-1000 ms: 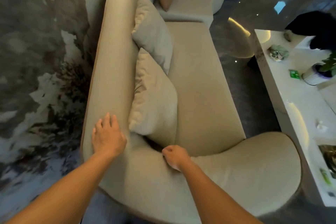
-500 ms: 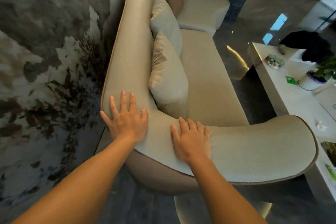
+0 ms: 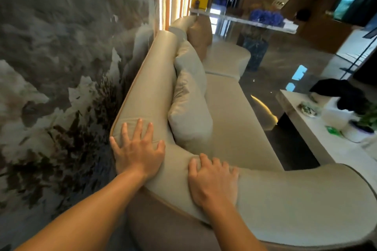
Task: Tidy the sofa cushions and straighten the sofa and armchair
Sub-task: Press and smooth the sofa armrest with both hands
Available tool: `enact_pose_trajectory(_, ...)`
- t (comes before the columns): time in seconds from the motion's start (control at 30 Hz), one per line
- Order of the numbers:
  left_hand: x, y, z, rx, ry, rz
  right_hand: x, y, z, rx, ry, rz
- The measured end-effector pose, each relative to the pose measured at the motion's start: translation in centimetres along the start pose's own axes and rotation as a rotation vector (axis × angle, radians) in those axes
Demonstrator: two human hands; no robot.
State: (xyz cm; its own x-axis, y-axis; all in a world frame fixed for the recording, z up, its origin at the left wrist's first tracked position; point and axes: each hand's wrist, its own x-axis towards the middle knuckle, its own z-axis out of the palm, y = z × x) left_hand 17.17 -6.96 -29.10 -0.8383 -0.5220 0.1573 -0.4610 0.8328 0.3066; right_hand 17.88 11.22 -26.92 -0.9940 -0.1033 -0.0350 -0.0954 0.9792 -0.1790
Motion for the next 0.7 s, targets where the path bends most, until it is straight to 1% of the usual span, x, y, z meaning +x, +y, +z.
enact_pose_trajectory(0.27, 8.8, -3.5, 0.5, -0.010, 0.001, 0.042, 5.7, -6.5, 1.6, 0.017, 0.024, 0.075)
enact_pose_trajectory(0.43, 11.3, -6.6, -0.1, -0.015, -0.007, 0.056, 6.7, -10.3, 2.2, -0.009, -0.095, 0.091)
enact_pose_trajectory(0.5, 12.1, -7.2, -0.2, -0.013, -0.010, 0.060, 7.3, -10.9, 2.2, 0.003, -0.133, 0.054)
enact_pose_trajectory(0.57, 12.4, -7.6, -0.1, 0.003, -0.011, 0.072, 8.6, -9.4, 1.3, 0.060, -0.216, -0.079)
enact_pose_trajectory(0.6, 12.5, -7.7, -0.2, 0.011, -0.016, 0.081, 9.5, -7.8, 0.7, 0.103, -0.284, -0.134)
enact_pose_trajectory(0.67, 12.4, -7.7, -0.2, 0.023, -0.030, 0.097, 11.1, -3.6, -0.4, 0.108, -0.423, -0.113)
enact_pose_trajectory(0.7, 12.4, -7.6, -0.3, 0.029, -0.033, 0.100, 11.5, -1.9, -0.7, 0.080, -0.446, -0.074)
